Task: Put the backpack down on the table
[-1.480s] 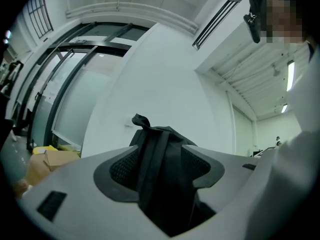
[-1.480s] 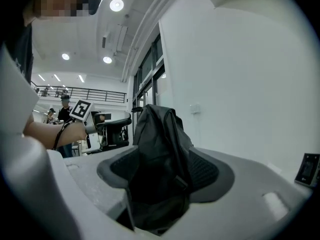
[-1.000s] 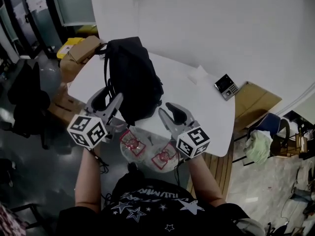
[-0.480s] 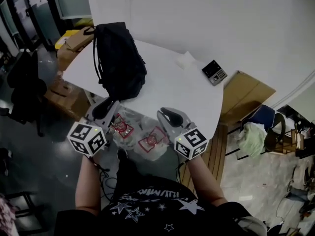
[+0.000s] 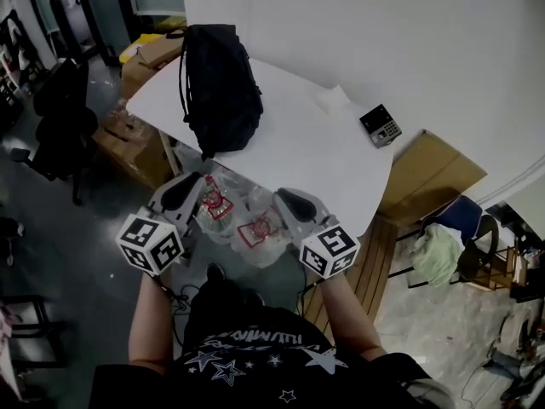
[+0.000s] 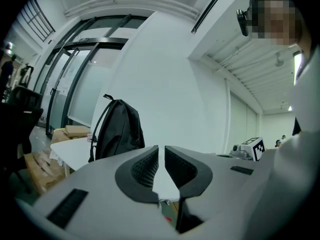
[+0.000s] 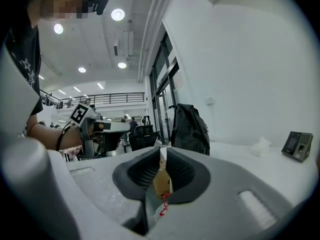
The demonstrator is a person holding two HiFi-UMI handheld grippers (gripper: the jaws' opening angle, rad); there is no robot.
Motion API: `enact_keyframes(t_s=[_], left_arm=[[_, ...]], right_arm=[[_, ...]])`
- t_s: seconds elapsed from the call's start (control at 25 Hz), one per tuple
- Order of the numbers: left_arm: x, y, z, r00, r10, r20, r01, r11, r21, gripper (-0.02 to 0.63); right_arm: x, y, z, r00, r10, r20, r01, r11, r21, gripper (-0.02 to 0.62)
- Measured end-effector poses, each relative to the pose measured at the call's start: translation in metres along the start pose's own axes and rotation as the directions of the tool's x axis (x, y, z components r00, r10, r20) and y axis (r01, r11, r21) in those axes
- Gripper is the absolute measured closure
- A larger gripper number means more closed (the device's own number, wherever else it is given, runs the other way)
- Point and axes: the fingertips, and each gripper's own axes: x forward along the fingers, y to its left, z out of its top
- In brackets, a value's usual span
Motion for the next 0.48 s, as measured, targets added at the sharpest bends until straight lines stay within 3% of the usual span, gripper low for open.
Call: enact_keyframes(t_s=[0.48], left_arm=[[-0.021,-0.009,-0.028,0.999,0.000,-0.037,-0.002,0.999,-0.034,0.561]], right_arm=[[-0.003,0.015,-0.018,1.000,0.005,-0.024,-0.004,0.999,0.036,0.558]])
